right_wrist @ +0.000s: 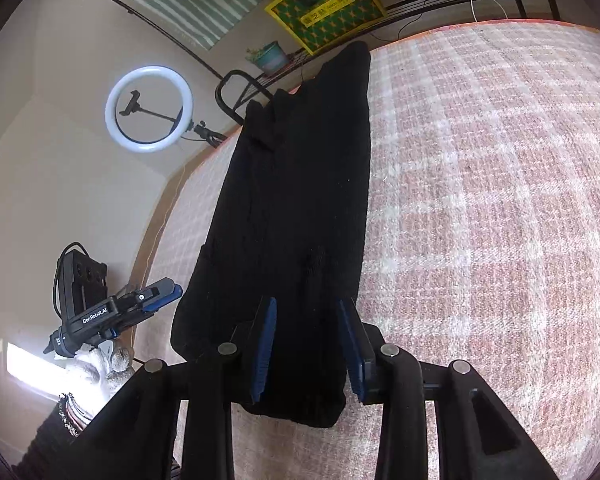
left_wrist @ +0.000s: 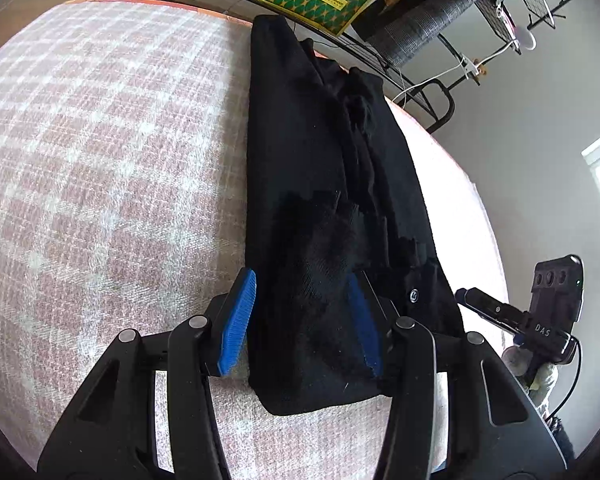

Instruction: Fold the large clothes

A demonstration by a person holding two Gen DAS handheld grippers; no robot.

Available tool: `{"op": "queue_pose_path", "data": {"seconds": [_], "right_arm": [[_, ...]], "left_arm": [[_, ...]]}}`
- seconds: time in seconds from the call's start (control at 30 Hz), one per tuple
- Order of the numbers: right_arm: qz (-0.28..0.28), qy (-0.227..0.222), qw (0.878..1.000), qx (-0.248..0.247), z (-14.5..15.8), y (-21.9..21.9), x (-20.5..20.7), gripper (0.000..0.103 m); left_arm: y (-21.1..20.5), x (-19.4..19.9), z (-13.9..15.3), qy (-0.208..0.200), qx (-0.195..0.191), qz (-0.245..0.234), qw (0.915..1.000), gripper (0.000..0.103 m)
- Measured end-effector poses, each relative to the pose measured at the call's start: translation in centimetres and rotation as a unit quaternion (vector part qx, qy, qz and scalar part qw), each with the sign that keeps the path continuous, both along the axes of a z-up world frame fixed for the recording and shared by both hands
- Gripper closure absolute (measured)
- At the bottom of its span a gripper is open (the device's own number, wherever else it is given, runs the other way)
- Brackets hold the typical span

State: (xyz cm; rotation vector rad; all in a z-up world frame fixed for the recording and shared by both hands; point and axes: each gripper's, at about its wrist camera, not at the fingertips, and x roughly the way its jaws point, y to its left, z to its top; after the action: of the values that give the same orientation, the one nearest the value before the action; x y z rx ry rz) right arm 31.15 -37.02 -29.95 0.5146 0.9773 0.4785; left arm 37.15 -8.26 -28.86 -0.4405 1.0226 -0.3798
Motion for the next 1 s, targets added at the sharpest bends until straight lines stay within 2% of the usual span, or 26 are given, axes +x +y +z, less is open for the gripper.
{"op": "queue_pose_path", "data": {"seconds": [0.1, 0.17, 0.2, 0.23, 0.27, 0.33, 0.37, 0.47, 0.6, 0.67, 0.77, 0.83, 0.9, 0.93, 1.0], "right_arm": [[0.010, 0.003, 1.000, -0.015, -0.4, 1.1, 0.7, 0.069], [0.018, 0.005, 0.999, -0.030, -0.7, 1.9, 1.0, 0.070], [0.021, 0.003, 0.999, -0.044, -0.8, 2.3, 1.1, 0.074], [0.023, -0.001, 0.998, -0.054, -0.8, 2.6, 1.1, 0.084], [0.025, -0.003, 0.998, -0.064, -0.7, 2.9, 1.1, 0.092], [0.022, -0.014, 0.996, -0.080, -0.2, 3.1, 0.8, 0.101], [0.021, -0.020, 0.995, -0.092, 0.1, 3.3, 0.6, 0.102], [0.023, -0.053, 0.991, -0.124, 1.4, 3.7, -0.3, 0.102], [0.000, -0.106, 0.984, -0.144, 3.7, 3.5, -0.9, 0.103], [-0.018, -0.126, 0.980, -0.155, 4.0, 3.2, -0.4, 0.103], [-0.028, -0.098, 0.980, -0.171, 1.7, 2.9, 1.8, 0.103], [-0.022, -0.084, 0.978, -0.189, 0.0, 3.5, 2.5, 0.103], [-0.012, -0.086, 0.974, -0.211, -0.3, 4.3, 2.6, 0.102], [-0.008, -0.083, 0.974, -0.209, -0.1, 4.3, 2.6, 0.097], [-0.022, -0.072, 0.980, -0.186, 0.7, 3.2, 2.4, 0.078]], "left_arm": [[-0.7, 0.1, -0.4, 0.001, 0.006, -0.012, 0.9999, 0.055], [-1.3, 0.1, -0.6, -0.001, 0.017, -0.022, 0.9996, 0.063], [-1.5, 0.1, -0.7, -0.001, 0.022, -0.026, 0.9994, 0.077], [-1.7, 0.0, -0.9, 0.000, 0.027, -0.029, 0.9992, 0.088], [-1.7, -0.1, -1.0, 0.000, 0.030, -0.031, 0.9991, 0.091], [-1.6, -0.5, -0.8, -0.009, 0.032, -0.031, 0.9990, 0.093], [-1.5, -0.7, -0.6, -0.014, 0.034, -0.031, 0.9989, 0.094], [-1.1, -1.5, 0.3, -0.031, 0.033, -0.026, 0.9986, 0.094], [-0.2, -2.3, 1.9, -0.066, 0.017, -0.001, 0.9977, 0.095], [0.1, -2.0, 1.1, -0.071, 0.035, 0.020, 0.9967, 0.095], [0.5, -0.8, -1.4, -0.036, 0.045, 0.038, 0.9976, 0.094], [0.1, -0.6, -1.6, -0.044, 0.065, 0.029, 0.9965, 0.092], [-0.1, -0.5, -1.2, -0.047, 0.076, 0.019, 0.9959, 0.091], [0.1, -0.5, -0.9, -0.047, 0.074, 0.022, 0.9959, 0.087], [0.7, -0.7, -0.3, -0.048, 0.071, 0.040, 0.9955, 0.083]]}}
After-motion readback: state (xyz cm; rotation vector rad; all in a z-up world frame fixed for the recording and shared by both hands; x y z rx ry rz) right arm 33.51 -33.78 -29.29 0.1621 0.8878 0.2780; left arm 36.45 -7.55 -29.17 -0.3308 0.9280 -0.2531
